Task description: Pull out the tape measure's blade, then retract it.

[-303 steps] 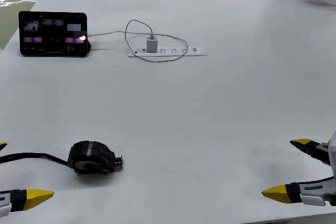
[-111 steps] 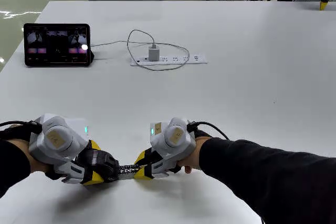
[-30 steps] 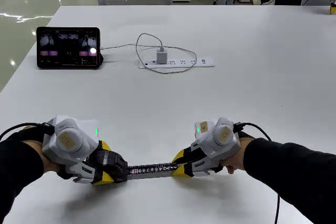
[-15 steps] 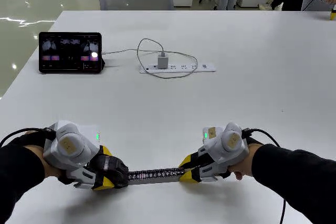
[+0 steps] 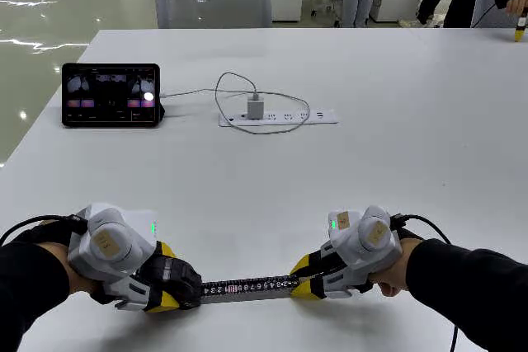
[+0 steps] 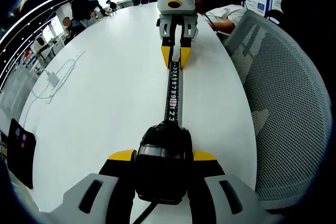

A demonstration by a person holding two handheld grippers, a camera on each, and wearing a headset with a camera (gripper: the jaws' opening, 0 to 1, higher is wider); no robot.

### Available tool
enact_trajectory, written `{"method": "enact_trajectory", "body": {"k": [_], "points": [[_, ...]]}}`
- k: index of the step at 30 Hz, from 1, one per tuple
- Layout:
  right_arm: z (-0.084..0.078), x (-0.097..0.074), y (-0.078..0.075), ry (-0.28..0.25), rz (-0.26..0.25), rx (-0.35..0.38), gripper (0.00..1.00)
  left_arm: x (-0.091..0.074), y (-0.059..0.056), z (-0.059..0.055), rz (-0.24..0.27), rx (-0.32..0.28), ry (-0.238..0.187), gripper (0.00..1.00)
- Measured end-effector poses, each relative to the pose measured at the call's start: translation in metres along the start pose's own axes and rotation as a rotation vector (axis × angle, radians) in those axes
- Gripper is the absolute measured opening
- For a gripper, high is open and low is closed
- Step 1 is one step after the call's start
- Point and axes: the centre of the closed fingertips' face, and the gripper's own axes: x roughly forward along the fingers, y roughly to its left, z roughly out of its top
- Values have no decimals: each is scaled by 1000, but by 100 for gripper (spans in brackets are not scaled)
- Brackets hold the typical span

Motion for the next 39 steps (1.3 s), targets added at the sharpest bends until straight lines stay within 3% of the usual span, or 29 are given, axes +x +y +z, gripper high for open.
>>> {"method": "enact_trajectory", "body": {"k": [39], "points": [[-21,-24,-2,11,-25,23,10,2,1,-2,4,7,-4,33]]}}
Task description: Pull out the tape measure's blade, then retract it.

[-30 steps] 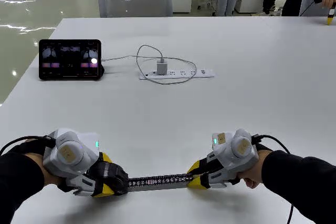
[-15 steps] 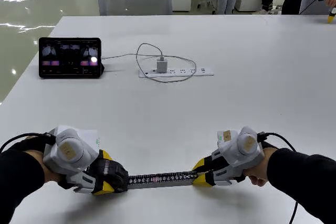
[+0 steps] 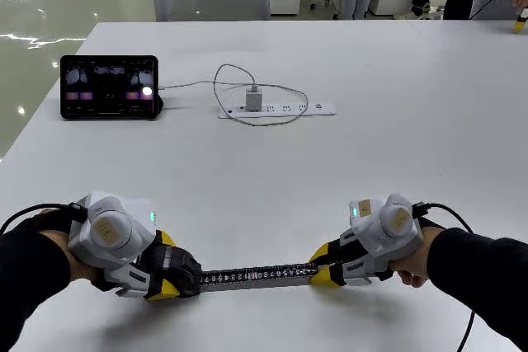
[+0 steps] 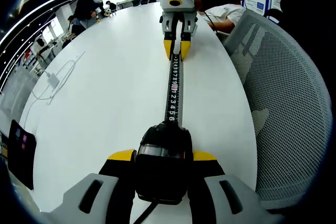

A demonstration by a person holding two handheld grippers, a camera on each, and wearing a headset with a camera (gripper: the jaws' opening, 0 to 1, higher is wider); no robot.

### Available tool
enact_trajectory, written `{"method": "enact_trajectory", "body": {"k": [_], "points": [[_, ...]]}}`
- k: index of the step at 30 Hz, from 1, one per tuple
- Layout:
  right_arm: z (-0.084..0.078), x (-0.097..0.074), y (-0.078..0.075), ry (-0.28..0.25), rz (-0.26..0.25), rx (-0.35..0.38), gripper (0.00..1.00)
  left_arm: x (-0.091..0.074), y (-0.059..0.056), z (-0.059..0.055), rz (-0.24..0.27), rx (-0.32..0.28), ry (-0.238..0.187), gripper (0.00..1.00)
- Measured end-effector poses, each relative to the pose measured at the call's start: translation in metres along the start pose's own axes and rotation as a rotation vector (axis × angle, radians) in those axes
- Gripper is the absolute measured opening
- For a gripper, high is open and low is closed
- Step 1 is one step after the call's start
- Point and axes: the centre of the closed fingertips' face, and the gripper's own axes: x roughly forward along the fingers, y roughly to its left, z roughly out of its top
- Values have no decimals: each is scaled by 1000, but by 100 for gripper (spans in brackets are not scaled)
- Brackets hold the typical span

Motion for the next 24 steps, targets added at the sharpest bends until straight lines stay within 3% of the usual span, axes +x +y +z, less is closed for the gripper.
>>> {"method": "enact_trajectory", "body": {"k": [24], "points": [[-11,-12,0,13,-13,22,10,-3,-3,4,-1,-1,-11,33]]}}
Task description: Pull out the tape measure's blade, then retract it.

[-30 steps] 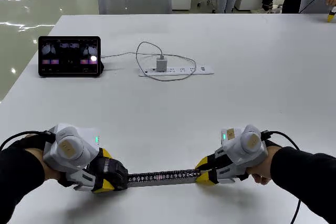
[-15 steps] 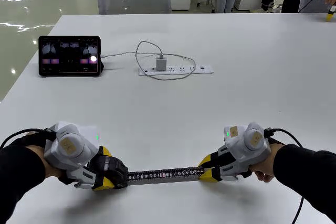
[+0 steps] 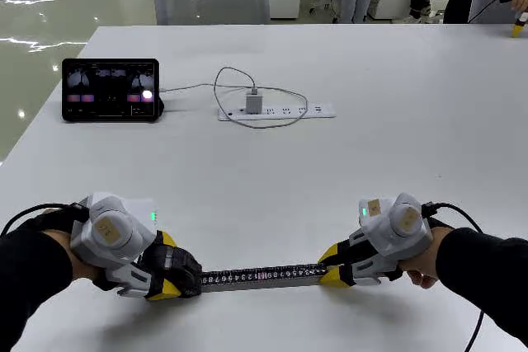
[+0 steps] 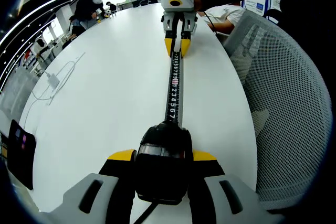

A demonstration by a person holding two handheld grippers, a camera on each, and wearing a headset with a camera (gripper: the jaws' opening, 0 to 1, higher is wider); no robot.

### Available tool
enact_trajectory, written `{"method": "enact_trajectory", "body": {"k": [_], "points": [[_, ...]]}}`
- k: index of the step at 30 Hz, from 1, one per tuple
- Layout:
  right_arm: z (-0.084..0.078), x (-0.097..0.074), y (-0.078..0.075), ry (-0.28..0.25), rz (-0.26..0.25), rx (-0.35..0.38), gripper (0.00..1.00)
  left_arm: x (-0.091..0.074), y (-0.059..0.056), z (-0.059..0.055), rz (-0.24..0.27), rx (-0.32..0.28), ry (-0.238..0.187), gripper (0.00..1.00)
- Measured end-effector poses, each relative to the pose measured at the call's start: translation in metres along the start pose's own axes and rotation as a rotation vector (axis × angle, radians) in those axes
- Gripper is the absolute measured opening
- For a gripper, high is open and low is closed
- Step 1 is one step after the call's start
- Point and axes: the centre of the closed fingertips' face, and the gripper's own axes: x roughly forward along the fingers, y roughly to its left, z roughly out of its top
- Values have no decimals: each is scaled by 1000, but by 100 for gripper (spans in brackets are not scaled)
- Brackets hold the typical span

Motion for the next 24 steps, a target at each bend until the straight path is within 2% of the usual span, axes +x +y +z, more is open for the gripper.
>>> {"method": "enact_trajectory", "body": {"k": [24], "points": [[-11,-8,-3,22,-10,4,10,2,2,-2,2,3,-6,33]]}}
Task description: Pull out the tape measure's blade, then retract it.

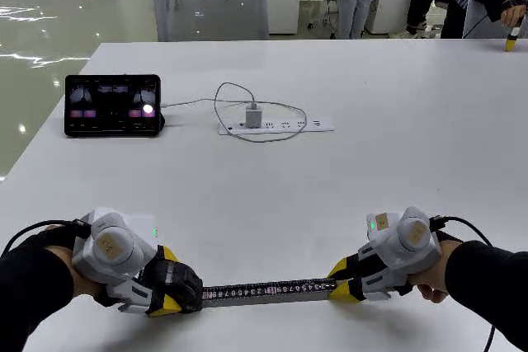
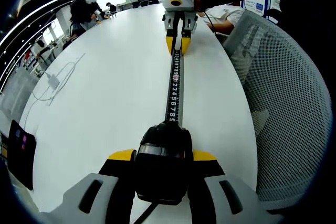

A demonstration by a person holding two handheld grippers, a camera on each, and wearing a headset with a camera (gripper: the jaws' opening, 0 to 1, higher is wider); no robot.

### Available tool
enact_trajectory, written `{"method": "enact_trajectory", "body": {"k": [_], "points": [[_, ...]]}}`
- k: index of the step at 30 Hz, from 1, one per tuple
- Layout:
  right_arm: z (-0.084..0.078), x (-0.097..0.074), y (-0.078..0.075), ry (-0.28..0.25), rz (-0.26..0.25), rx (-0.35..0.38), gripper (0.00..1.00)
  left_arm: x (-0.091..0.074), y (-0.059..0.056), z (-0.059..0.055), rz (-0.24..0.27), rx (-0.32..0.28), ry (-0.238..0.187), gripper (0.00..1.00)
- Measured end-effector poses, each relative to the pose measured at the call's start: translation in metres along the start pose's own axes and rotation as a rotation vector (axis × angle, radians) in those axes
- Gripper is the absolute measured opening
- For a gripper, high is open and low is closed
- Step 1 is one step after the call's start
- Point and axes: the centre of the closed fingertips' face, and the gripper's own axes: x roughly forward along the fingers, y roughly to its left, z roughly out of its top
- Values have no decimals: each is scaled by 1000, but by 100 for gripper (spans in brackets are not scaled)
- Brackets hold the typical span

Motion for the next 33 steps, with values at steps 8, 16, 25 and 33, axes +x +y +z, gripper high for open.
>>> {"method": "enact_trajectory", "body": {"k": [8,16,25,33], "points": [[-4,-4,0,9,0,-3,10,1,1,-1,0,-1,0,33],[-7,-7,0,15,-4,4,10,0,0,0,1,-1,0,33],[-11,-11,0,19,-8,10,10,0,0,0,3,-1,-1,33],[-15,-14,-1,26,-9,11,10,-1,-1,1,4,-1,0,33]]}}
